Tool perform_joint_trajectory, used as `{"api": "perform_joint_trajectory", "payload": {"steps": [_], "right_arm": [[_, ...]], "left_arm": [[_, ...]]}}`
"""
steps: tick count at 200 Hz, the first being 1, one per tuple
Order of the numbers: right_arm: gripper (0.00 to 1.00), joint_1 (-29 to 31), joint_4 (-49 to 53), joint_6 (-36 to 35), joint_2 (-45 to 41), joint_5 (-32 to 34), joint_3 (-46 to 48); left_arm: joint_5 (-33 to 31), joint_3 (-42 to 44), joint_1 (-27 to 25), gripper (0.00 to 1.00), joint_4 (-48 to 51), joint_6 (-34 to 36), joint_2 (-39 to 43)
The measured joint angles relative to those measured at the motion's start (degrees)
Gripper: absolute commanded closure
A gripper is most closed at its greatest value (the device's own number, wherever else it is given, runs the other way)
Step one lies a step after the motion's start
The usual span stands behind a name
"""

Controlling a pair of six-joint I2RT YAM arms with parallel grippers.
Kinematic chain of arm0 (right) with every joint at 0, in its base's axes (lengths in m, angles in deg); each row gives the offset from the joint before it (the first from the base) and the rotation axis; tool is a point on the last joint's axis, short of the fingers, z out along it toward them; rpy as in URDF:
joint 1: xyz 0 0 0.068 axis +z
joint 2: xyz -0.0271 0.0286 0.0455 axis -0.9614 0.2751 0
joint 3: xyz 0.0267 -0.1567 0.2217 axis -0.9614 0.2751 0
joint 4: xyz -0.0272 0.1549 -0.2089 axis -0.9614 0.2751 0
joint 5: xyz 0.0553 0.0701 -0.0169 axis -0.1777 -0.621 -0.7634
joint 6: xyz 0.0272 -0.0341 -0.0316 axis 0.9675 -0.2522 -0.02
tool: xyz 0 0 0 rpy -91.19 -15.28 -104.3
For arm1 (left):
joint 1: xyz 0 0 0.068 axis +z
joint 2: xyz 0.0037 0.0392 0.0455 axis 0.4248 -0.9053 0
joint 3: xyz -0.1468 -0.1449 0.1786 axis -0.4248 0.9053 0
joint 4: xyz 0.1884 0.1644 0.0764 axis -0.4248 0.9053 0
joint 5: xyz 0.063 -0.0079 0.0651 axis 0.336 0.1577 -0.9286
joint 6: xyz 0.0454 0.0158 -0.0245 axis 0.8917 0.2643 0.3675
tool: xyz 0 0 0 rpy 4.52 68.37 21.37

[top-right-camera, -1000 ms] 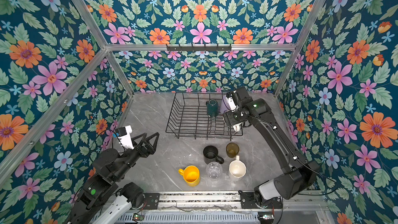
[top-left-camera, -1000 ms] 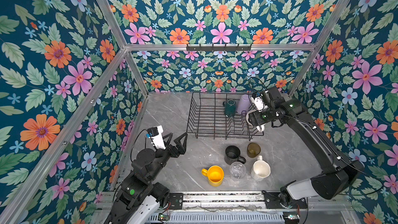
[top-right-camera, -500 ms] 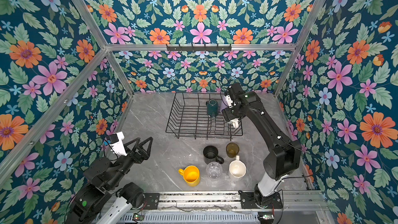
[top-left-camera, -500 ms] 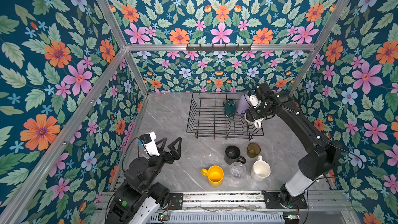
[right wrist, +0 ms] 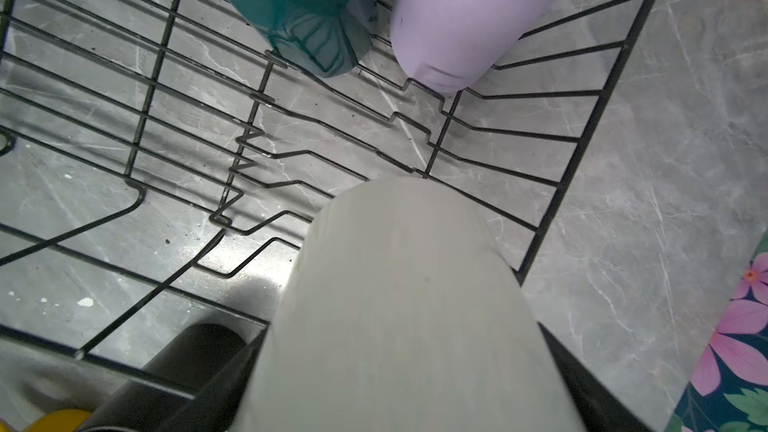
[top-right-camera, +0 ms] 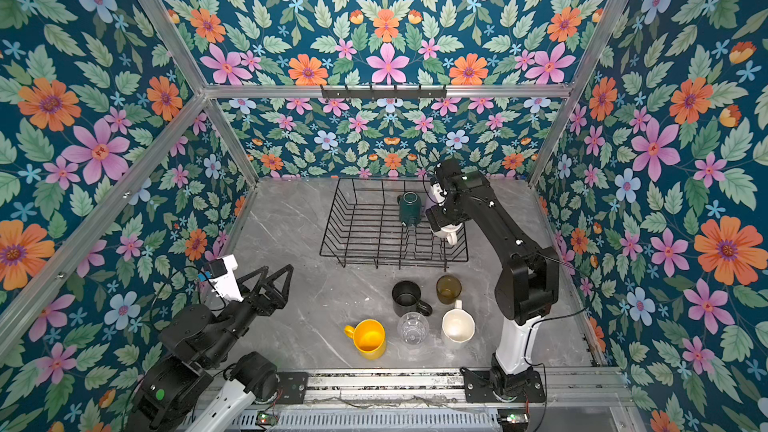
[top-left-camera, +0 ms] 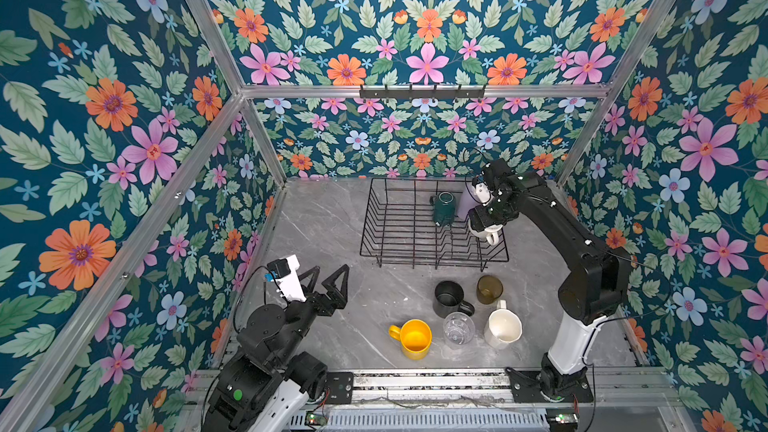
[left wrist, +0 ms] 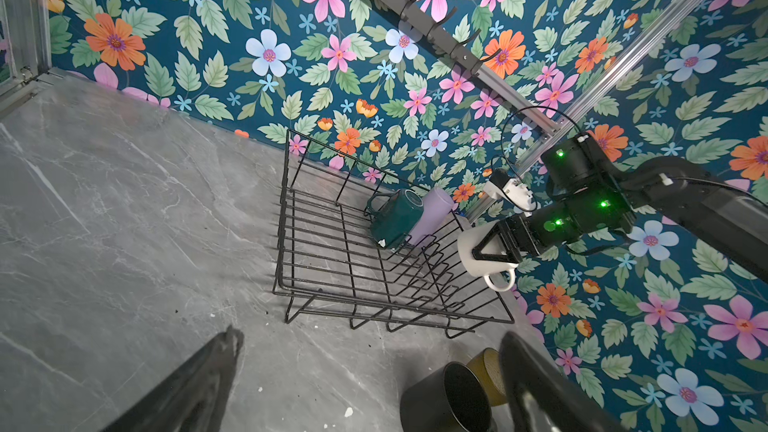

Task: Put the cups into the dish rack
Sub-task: 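Lower the white mug beside the lavender cup with the right gripper while the left withdraws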

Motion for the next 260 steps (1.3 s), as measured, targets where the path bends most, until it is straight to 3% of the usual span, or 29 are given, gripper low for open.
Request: {"api": "perform_joint_trajectory", "payload": {"steps": [260], "right_arm": [[1.00, 0.09, 1.40, -1.97, 15.45, 0.76, -6.95]], "left_arm": [[-0.96, -0.94, 0.00, 0.00, 1.57, 0.17, 0.48]]}}
